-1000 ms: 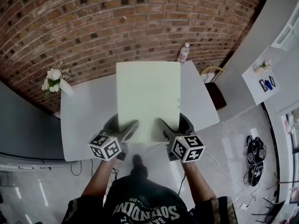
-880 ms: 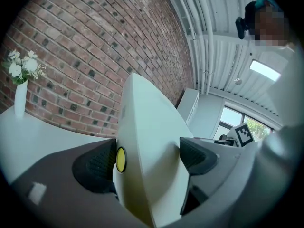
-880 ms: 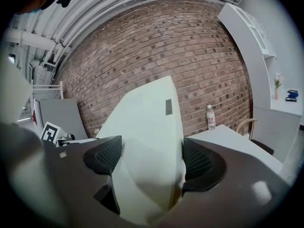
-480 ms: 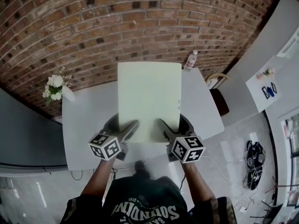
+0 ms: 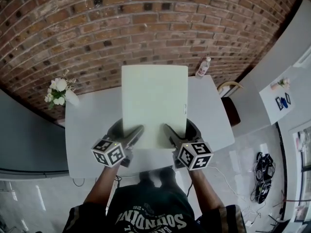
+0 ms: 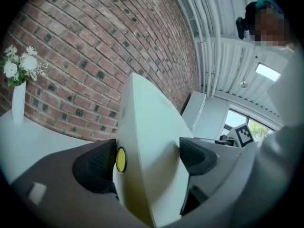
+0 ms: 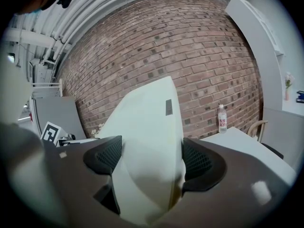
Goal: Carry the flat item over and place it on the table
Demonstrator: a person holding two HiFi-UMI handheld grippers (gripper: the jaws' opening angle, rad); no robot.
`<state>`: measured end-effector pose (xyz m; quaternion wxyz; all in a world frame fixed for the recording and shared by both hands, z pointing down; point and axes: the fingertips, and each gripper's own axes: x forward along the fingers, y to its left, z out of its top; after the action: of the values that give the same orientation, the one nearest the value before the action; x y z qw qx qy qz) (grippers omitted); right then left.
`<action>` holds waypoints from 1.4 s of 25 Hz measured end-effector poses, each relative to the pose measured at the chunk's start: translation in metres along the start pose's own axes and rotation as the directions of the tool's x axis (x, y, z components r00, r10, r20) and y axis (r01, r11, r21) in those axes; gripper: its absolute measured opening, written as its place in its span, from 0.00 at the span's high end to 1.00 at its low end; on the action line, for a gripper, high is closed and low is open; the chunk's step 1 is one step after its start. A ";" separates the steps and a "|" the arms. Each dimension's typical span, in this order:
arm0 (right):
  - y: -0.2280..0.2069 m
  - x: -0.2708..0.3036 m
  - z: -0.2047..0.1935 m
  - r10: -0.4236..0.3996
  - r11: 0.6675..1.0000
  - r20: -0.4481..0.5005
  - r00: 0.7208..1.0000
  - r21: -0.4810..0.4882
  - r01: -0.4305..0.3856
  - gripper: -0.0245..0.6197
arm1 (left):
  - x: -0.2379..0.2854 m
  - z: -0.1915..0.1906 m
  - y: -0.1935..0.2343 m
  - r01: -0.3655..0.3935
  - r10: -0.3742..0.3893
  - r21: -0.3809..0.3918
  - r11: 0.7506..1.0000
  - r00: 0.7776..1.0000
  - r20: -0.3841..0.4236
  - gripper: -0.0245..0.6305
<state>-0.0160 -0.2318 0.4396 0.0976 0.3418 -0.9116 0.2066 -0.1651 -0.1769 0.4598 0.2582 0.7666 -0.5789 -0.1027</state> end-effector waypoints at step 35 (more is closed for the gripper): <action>-0.071 0.076 0.037 0.340 0.939 -0.098 0.935 -0.017 -0.344 0.38 | 0.060 0.015 0.000 -0.319 0.314 0.020 0.948 0.942 0.117 0.33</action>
<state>-0.0273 -0.3407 0.4525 0.1084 0.1663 -0.9549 0.2208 -0.1534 -0.2381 0.4553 0.2235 0.6616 -0.7099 -0.0914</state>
